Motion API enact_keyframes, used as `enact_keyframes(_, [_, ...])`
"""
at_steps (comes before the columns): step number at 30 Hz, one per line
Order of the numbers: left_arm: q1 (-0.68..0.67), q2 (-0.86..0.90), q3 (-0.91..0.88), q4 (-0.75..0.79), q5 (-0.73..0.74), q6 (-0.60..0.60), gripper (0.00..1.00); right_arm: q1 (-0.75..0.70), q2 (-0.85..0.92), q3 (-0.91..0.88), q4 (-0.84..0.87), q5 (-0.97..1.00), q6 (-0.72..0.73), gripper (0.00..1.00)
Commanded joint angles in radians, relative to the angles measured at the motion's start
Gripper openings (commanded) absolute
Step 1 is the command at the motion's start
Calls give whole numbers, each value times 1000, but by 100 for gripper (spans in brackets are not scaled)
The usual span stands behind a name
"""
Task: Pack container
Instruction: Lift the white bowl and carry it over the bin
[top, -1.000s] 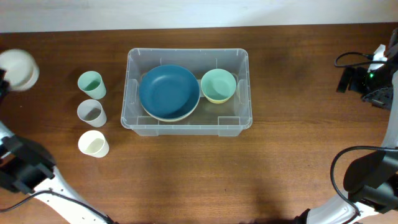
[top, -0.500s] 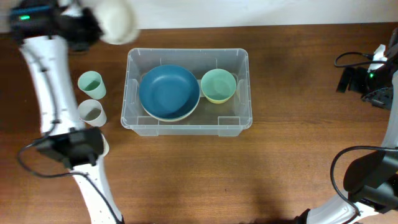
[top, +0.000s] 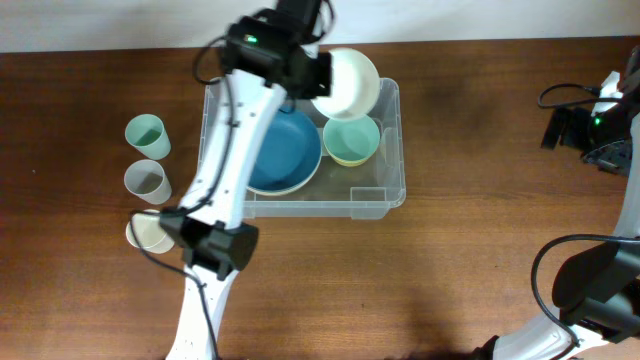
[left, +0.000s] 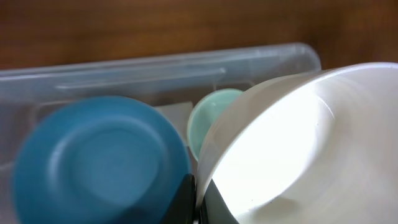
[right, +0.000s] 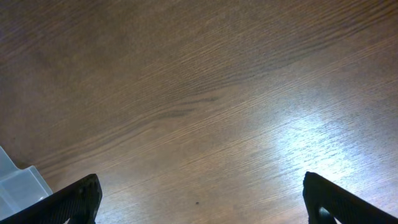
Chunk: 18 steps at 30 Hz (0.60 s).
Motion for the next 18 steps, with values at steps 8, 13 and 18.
enact_keyframes(8, [-16, 219, -13, -6, 62, -14, 1, -3, 3, -4, 1, -2, 7, 99])
enact_keyframes(13, [-16, 264, -13, -10, 120, -13, 1, -3, 3, -4, 1, -2, 7, 99])
enact_keyframes(18, [-17, 271, -16, -8, 133, -13, 1, -3, 3, -4, 1, -2, 7, 99])
